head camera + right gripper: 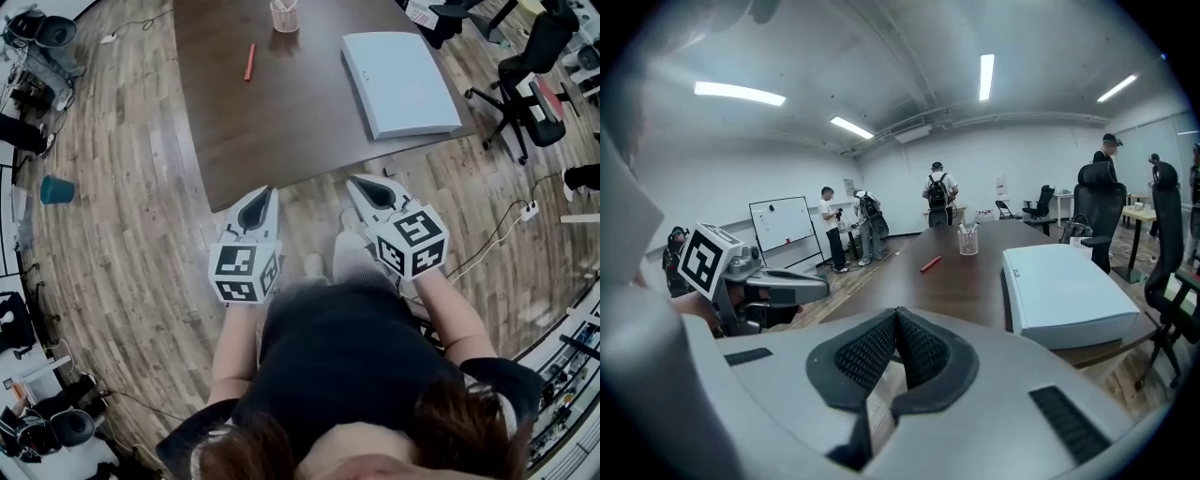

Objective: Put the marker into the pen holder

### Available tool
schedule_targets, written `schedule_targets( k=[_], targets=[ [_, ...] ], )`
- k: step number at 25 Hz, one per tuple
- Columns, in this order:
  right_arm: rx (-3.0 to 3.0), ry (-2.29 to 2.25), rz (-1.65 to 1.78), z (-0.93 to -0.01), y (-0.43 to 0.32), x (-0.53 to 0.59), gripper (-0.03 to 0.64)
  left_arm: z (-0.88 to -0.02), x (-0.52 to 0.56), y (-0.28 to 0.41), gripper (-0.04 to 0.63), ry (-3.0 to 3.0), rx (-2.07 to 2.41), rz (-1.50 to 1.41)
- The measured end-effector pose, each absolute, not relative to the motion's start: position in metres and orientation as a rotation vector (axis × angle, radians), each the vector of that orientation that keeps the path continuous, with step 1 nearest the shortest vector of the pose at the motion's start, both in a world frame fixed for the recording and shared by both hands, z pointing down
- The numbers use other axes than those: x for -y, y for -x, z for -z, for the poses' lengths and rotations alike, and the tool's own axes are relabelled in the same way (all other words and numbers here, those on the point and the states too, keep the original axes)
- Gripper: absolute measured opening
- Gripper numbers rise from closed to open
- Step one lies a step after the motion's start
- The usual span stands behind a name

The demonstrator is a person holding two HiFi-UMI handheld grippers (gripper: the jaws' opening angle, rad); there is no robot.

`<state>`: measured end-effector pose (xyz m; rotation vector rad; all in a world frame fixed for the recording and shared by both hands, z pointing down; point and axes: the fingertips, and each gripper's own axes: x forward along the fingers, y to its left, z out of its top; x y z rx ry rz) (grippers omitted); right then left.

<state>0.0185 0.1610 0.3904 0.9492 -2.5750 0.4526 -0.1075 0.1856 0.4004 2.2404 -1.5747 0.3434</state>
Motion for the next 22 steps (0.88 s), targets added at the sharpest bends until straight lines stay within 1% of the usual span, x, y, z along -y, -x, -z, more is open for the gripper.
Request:
schedule_targets(
  k=[13, 22],
  targets=[
    [2.630, -0.734, -0.378, -0.389, -0.042, -0.013, 0.015, -0.397, -0.050, 0.081, 0.029, -2.111, 1.736, -0.282],
    [2.671, -0.593, -0.375, -0.393, -0.051, 0.057, 0.015, -0.406, 0.012, 0.075, 0.029, -1.962, 1.846, -0.307]
  ],
)
